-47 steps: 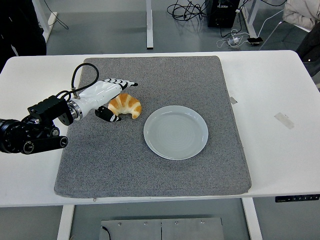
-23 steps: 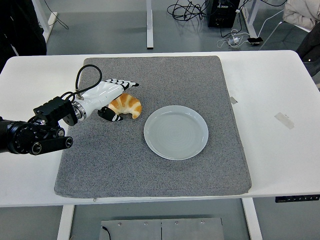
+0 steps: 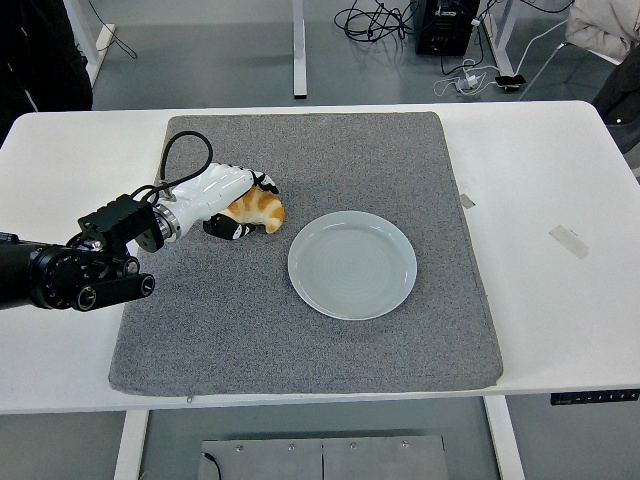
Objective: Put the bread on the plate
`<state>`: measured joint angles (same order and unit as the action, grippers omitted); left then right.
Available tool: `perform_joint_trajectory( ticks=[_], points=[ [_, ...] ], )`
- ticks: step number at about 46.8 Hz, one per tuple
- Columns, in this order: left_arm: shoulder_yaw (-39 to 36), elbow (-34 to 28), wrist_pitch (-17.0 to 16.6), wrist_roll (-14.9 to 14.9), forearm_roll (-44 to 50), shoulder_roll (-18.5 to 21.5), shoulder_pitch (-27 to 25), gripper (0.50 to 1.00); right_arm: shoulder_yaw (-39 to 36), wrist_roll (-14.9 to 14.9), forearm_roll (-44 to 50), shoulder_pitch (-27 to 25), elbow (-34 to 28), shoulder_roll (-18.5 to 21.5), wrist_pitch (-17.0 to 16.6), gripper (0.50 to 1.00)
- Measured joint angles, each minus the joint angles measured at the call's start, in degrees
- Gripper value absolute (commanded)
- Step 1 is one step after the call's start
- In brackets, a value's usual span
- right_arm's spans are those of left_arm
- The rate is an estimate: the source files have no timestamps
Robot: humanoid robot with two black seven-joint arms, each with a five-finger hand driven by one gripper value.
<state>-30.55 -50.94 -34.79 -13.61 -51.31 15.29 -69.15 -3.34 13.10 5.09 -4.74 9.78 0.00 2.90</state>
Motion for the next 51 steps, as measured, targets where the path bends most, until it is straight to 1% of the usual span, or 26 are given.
perform_joint_trajectory(
  ticks=[2,6,13,19,20,26,32,39,46,51],
  points=[
    [0.0,0.5,0.2,0.0,0.0,-0.2,0.1,0.665,0.0,0.0,0.0,0.0,0.0,0.0,0.0,1.0],
    [0.0,1.4,0.3,0.0,-0.1,-0.9,0.3,0.634,0.0,0.0,0.0,0.0,0.0,0.0,0.0,1.0],
    [0.0,1.5,0.7,-0.1,-0.1,-1.0,0.5,0.546,0.0,0.0,0.0,0.0,0.0,0.0,0.0,1.0],
    [0.0,1.5,1.0,-0.1,-0.1,-1.0,0.7,0.525,0.0,0.0,0.0,0.0,0.0,0.0,0.0,1.0],
    [0.0,1.5,1.1,-0.1,-0.1,-1.0,0.7,0.5,0.0,0.0,0.0,0.0,0.0,0.0,0.0,1.0],
    [0.2,1.4,1.7,-0.5,0.1,-0.8,0.6,0.5,0.0,0.0,0.0,0.0,0.0,0.0,0.0,1.0],
    [1.5,0.9,2.7,-0.6,0.1,-0.2,-0.7,0.5,0.0,0.0,0.0,0.0,0.1,0.0,0.0,1.0],
    [4.5,-0.1,3.2,-1.6,-0.2,0.3,-3.7,0.5,0.0,0.0,0.0,0.0,0.0,0.0,0.0,1.0],
    [5.3,-2.9,3.4,-3.2,-0.6,2.0,-6.9,0.5,0.0,0.0,0.0,0.0,0.0,0.0,0.0,1.0],
    [5.4,-5.1,3.2,-4.0,-1.0,2.5,-8.7,0.5,0.0,0.0,0.0,0.0,0.0,0.0,0.0,1.0]
  ],
)
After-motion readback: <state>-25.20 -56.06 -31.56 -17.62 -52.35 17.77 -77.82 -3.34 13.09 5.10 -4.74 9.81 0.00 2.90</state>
